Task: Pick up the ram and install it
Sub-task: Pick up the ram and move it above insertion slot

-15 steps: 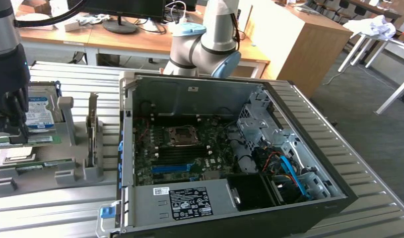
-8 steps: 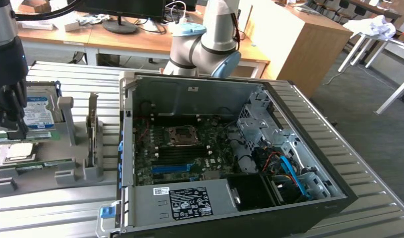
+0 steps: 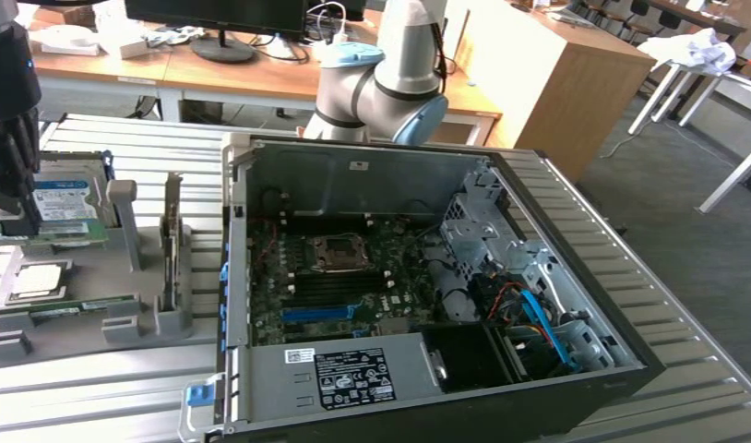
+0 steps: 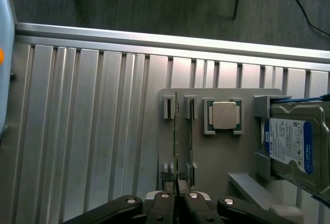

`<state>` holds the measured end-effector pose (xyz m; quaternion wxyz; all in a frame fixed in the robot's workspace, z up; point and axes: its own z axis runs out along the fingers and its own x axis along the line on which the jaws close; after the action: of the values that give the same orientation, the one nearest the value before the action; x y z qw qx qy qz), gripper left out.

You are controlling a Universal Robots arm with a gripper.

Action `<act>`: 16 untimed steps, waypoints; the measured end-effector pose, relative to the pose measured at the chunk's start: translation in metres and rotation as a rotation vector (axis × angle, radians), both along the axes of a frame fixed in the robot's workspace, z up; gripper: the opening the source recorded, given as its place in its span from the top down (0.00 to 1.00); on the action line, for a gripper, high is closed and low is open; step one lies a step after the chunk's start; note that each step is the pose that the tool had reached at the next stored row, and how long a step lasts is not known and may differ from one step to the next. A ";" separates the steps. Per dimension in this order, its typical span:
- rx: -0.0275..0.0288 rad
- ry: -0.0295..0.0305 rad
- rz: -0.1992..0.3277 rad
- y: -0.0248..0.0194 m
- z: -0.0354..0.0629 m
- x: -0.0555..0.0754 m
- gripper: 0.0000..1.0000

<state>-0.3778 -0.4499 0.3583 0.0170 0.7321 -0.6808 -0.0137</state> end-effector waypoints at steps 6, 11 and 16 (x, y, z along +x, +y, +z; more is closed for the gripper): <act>0.0004 0.0000 0.000 0.0000 0.0108 0.000 0.87; 0.0009 -0.0001 0.000 0.0000 0.0193 0.000 0.87; 0.0017 -0.0001 0.000 0.0000 0.0282 0.000 0.87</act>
<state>-0.3778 -0.4499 0.3864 0.0164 0.7322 -0.6808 -0.0142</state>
